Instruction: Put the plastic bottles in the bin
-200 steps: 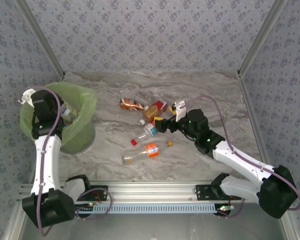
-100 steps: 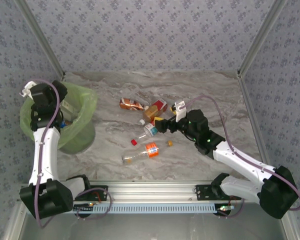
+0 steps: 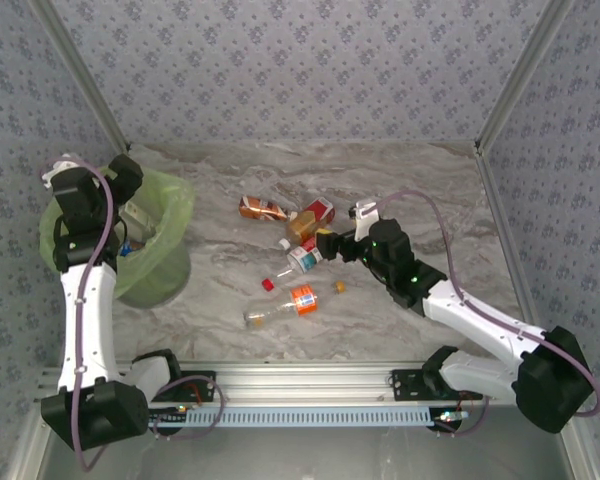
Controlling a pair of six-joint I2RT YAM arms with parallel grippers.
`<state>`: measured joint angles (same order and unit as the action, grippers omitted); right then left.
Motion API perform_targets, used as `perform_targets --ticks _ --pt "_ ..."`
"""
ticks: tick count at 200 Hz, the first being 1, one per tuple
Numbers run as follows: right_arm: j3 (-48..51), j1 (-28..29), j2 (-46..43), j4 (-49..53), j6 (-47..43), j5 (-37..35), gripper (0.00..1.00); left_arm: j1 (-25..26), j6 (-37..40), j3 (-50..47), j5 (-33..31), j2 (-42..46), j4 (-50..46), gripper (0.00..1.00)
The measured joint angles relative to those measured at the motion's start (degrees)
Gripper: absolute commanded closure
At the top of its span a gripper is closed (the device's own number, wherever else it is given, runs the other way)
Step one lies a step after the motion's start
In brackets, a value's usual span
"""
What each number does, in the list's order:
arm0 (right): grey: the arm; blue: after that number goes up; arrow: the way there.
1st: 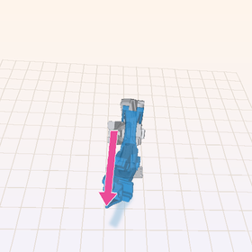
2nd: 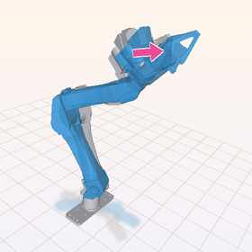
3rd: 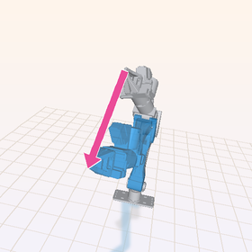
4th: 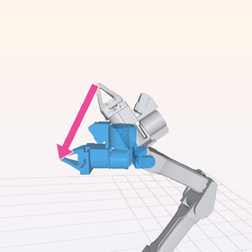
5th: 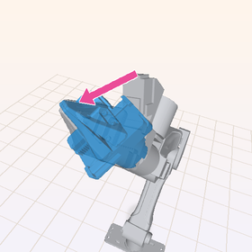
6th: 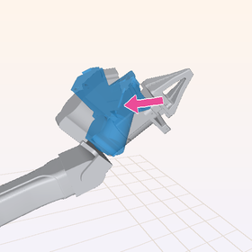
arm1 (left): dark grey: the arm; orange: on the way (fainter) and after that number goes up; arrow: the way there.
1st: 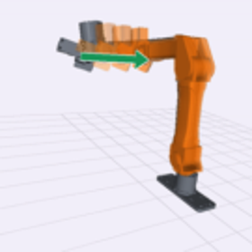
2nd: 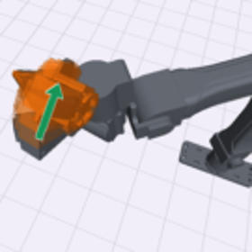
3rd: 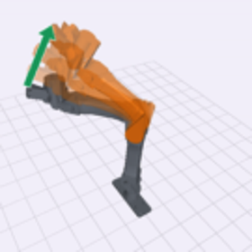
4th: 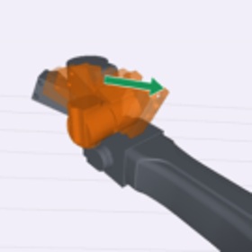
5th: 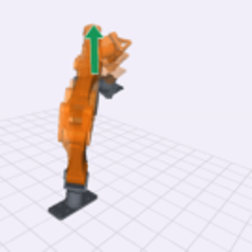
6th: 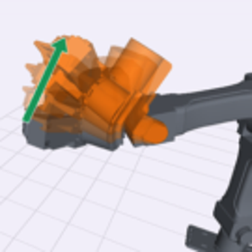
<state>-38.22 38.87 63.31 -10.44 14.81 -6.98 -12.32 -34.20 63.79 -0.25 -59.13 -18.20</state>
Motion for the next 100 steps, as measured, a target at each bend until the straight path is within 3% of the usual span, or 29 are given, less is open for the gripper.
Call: perform_targets --ticks 100 --pt "-3.5 -2.6 3.4 8.6 10.8 -11.4 0.02 17.0 4.2 6.4 0.9 -1.9 -1.8 0.01"
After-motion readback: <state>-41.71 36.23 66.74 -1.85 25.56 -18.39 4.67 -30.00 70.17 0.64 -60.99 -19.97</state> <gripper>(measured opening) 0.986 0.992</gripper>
